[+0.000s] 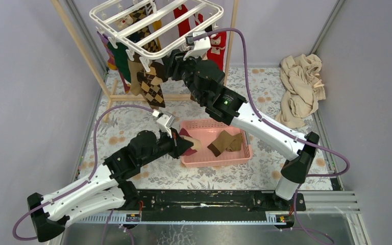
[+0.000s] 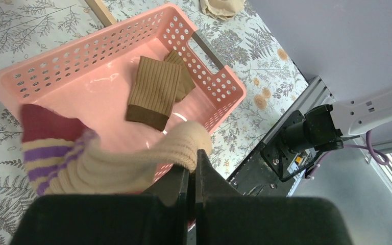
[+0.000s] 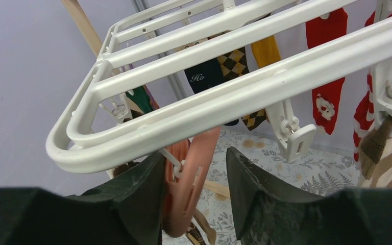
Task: Remove the socks clipped to the hanger
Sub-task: Remove the sock from the hanger.
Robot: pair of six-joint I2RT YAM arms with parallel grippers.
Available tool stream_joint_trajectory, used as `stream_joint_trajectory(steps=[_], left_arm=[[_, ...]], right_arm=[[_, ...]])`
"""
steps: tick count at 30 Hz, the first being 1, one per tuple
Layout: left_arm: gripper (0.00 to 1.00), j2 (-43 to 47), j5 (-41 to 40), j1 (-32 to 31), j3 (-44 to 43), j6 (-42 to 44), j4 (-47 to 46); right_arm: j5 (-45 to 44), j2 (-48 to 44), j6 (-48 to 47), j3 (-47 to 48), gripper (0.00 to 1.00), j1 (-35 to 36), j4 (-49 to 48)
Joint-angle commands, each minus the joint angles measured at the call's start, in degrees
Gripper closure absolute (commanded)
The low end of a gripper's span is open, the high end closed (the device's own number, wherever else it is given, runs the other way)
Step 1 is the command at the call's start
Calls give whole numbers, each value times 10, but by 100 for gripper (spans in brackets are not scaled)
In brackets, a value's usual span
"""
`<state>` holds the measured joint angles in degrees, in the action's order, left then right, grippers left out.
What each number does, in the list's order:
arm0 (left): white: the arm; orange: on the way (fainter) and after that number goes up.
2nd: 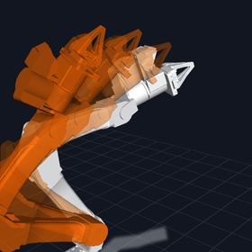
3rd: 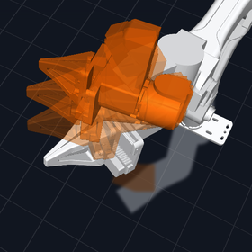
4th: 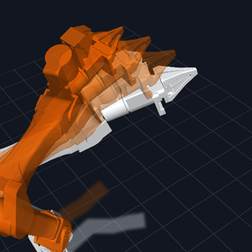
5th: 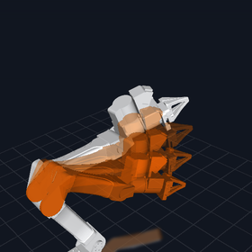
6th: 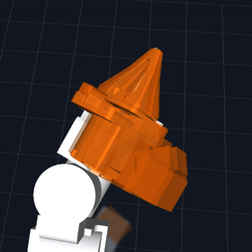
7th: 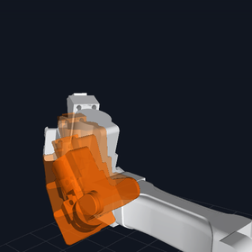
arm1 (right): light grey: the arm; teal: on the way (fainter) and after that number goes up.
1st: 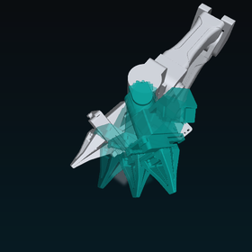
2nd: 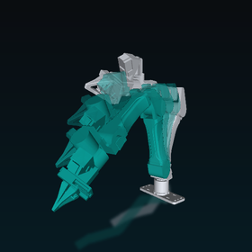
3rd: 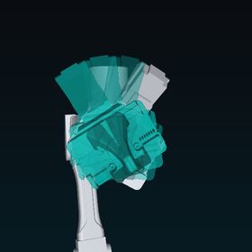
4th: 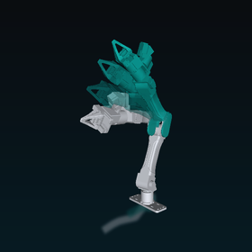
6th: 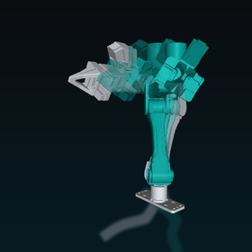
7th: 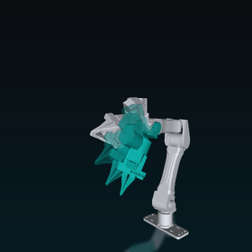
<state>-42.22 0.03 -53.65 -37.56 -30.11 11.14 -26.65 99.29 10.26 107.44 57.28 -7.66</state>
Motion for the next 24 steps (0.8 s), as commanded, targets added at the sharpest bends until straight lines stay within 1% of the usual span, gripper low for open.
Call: stream_joint_trajectory(steps=[1,3,4,7,9,12,15,19,24], left_arm=[[100,-3,14,-4,-13,1,-26],[100,-6,19,-4,-20,1,-29],[100,-10,22,-4,-27,4,-29],[100,-23,31,-4,-64,14,-26],[100,-33,36,-5,-94,21,-22],[100,-55,50,-5,-137,27,-18],[100,-81,70,-5,-169,26,-25],[100,-117,89,-7,-192,21,-49],[100,-173,92,-16,-197,13,-87]], right_arm=[[-21,-15,-6,12,46,3,-34],[-26,-18,-5,8,32,3,-32],[-27,-23,-4,3,27,3,-29],[-33,-54,4,-39,21,3,-17],[-39,-88,15,-90,14,2,-17],[-54,-148,38,-172,9,1,-8],[-70,-207,59,-247,7,-1,17],[-101,-287,75,-310,4,-4,81],[-118,-372,102,-369,4,-10,156]])
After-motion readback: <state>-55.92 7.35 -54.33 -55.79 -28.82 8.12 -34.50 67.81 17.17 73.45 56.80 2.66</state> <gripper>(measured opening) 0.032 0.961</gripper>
